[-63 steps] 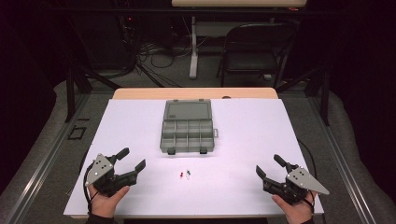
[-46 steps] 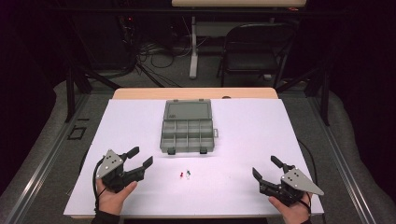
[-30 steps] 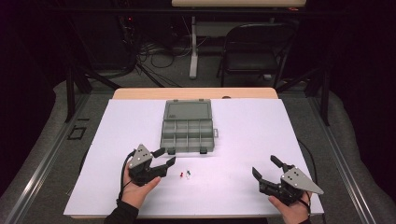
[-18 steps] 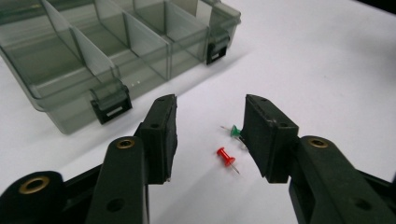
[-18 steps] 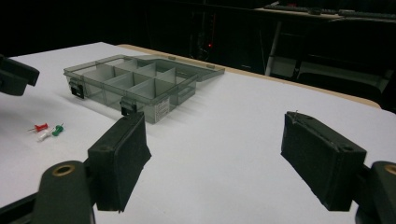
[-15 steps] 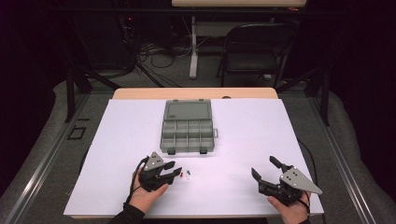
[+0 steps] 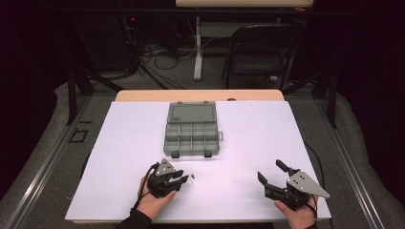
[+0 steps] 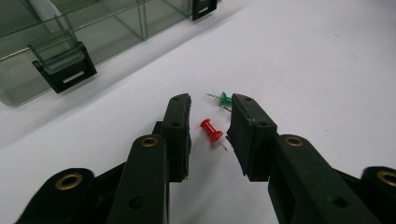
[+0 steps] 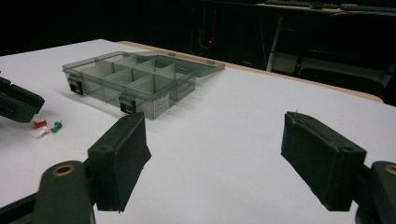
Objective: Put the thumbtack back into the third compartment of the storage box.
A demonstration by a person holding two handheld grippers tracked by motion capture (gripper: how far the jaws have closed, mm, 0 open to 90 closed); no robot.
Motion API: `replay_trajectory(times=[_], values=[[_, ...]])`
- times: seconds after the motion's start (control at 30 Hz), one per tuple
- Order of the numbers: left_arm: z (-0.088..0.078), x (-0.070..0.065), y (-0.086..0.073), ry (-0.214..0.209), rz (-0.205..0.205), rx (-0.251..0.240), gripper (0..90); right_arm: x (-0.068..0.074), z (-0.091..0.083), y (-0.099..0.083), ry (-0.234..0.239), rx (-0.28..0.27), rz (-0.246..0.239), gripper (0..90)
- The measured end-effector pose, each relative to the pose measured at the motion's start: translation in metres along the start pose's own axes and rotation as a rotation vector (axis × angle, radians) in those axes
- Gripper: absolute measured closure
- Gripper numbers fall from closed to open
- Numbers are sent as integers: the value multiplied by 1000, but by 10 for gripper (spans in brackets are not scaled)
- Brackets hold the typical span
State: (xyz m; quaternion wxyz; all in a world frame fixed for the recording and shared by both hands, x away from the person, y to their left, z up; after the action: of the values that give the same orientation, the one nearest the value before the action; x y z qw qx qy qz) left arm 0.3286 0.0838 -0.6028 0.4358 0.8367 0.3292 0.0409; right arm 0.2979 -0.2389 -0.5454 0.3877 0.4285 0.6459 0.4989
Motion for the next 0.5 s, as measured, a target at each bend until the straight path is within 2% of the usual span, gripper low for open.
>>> replay_trajectory(times=[0.2, 0.5], values=[[3, -2, -3, -5, 11, 25, 716, -1, 0, -1, -1, 4, 3, 219], [7, -1, -7, 21, 26, 61, 781, -1, 0, -1, 2, 10, 9, 219]])
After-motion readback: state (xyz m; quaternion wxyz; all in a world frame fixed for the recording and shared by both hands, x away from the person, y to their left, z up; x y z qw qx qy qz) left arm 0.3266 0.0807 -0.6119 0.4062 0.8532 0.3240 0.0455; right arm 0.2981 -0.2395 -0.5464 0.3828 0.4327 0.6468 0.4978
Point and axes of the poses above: each handheld gripper's, and its own axes: z roughly forward along the jaws, y roughly out of its top, x roughly to its left, the point moved 7 cm from there along z, roughly forward along the jaws, and after that the axes turned 9 degrees about -y, right-handed, at the moved point
